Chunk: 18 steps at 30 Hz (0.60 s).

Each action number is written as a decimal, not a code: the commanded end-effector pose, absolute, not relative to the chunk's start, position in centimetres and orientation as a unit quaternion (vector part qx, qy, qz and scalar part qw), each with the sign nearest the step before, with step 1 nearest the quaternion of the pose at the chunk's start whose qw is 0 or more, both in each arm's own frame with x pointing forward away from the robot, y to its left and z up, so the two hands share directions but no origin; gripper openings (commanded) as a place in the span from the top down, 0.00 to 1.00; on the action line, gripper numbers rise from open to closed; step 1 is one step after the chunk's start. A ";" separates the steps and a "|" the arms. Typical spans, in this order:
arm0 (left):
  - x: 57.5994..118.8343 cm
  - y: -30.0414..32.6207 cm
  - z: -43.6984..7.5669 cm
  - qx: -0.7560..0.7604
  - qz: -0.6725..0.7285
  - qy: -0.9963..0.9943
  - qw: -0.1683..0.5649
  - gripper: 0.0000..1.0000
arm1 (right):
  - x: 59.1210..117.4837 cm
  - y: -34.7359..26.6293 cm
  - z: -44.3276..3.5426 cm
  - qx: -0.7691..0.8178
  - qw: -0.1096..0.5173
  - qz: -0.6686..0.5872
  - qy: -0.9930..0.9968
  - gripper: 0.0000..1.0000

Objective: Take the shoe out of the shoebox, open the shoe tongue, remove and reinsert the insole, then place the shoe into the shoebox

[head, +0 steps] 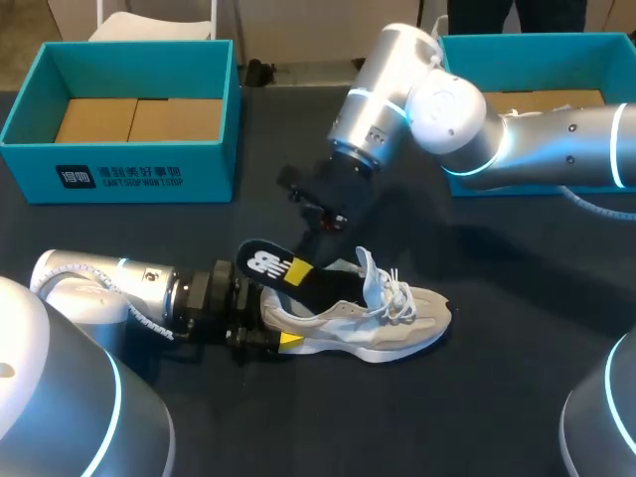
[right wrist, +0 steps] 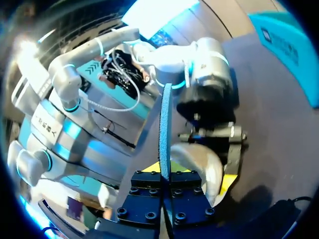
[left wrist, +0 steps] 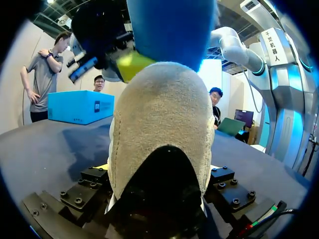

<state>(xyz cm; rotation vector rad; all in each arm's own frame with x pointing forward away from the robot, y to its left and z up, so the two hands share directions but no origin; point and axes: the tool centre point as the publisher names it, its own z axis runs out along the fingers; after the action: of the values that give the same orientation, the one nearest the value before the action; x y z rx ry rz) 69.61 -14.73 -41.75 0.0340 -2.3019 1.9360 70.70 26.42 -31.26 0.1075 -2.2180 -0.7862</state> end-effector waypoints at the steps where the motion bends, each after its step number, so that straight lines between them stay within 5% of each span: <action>1: 69.5 -14.7 -41.7 0.012 0.642 -0.764 0.066 1.00 | 72.2 27.9 -30.6 0.089 0.367 -0.328 -0.866 1.00; 18: 69.5 -14.7 -41.7 0.012 0.642 -0.764 0.066 1.00 | 73.0 29.2 -29.3 0.101 0.349 -0.358 -0.860 1.00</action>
<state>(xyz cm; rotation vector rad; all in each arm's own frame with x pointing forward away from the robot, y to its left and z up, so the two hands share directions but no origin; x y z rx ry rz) 69.61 -14.74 -41.74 0.0338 -2.3018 1.9360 72.89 28.98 -29.76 0.2699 -2.2191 -0.9221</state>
